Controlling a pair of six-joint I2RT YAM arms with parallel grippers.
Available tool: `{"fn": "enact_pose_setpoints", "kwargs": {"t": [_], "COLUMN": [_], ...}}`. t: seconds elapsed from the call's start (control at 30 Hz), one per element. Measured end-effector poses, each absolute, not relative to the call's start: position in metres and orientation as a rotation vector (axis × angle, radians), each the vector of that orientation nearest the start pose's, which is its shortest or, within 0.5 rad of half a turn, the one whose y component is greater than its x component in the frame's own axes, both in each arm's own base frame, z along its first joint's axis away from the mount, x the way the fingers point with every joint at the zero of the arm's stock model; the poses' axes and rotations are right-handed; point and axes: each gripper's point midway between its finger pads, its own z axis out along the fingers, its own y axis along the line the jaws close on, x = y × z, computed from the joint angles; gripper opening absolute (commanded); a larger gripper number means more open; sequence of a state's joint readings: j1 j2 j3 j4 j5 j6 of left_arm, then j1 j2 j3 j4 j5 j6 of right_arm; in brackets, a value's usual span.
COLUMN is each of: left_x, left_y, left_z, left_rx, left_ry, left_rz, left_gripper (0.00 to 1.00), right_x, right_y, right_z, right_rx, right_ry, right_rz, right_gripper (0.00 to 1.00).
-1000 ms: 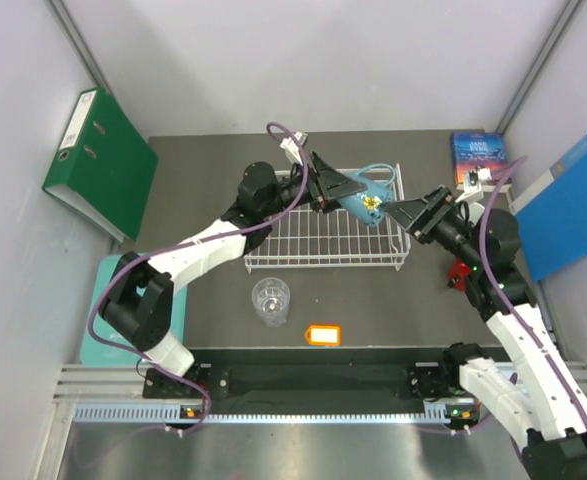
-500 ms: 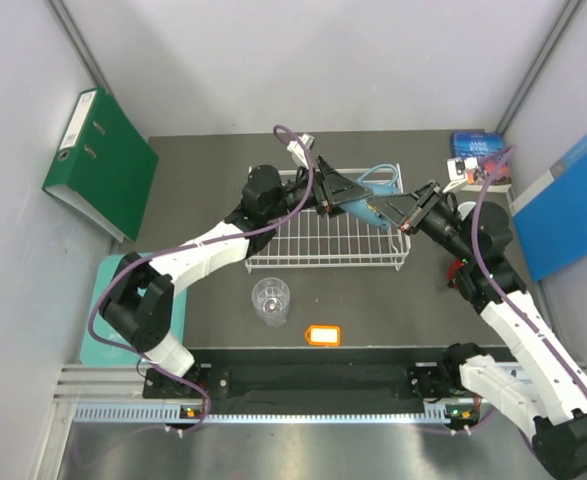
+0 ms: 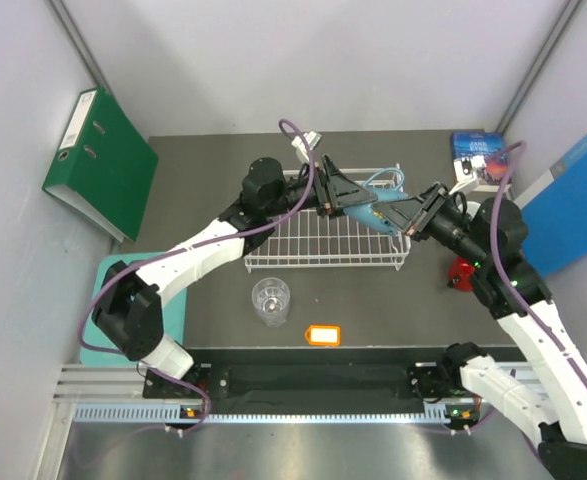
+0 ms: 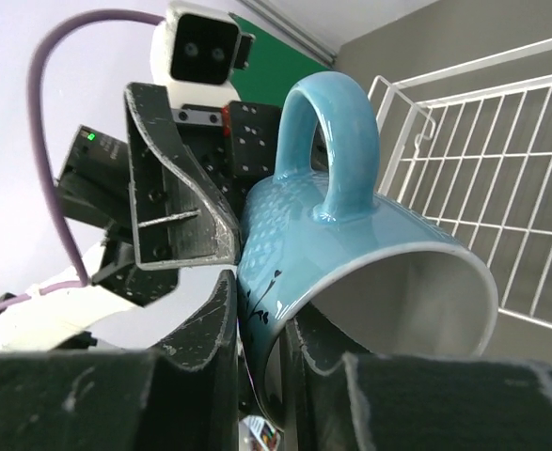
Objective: Unload the cups from the dish rack
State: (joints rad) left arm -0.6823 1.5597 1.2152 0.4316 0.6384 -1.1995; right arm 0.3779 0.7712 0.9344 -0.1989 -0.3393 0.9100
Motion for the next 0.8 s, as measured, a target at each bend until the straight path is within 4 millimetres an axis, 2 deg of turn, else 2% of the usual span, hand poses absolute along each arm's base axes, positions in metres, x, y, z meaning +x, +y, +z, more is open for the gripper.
{"fn": "enact_pose_setpoints", "kwargs": {"t": [0.1, 0.13, 0.2, 0.27, 0.37, 0.47, 0.6, 0.8], "left_x": [0.272, 0.278, 0.306, 0.339, 0.359, 0.354, 0.346, 0.337], "left_y": [-0.394, -0.391, -0.37, -0.339, -0.319, -0.319, -0.319, -0.307], "left_z": [0.359, 0.357, 0.35, 0.344, 0.338, 0.325, 0.303, 0.281], "left_rx": [0.188, 0.179, 0.104, 0.004, -0.062, -0.06, -0.065, -0.094], "left_ry": [1.863, 1.864, 1.866, 1.856, 1.854, 1.894, 1.961, 2.041], "left_rz": [-1.821, -1.76, -1.619, -1.467, -1.356, -1.327, -1.299, -1.222], "left_gripper": [0.81, 0.82, 0.82, 0.83, 0.83, 0.81, 0.8, 0.79], "right_x": [0.231, 0.23, 0.229, 0.222, 0.207, 0.198, 0.186, 0.169], "right_y": [0.184, 0.178, 0.149, 0.121, 0.104, 0.09, 0.074, 0.056], "right_z": [0.369, 0.369, 0.358, 0.344, 0.33, 0.317, 0.289, 0.25], "right_rx": [0.183, 0.196, 0.279, 0.356, 0.391, 0.42, 0.459, 0.524], "right_ry": [1.775, 1.779, 1.792, 1.809, 1.843, 1.885, 1.993, 2.163], "right_rz": [1.194, 1.154, 0.991, 0.853, 0.764, 0.687, 0.563, 0.398], "right_gripper": [0.0, 0.0, 0.0, 0.0, 0.0, 0.0, 0.0, 0.0]}}
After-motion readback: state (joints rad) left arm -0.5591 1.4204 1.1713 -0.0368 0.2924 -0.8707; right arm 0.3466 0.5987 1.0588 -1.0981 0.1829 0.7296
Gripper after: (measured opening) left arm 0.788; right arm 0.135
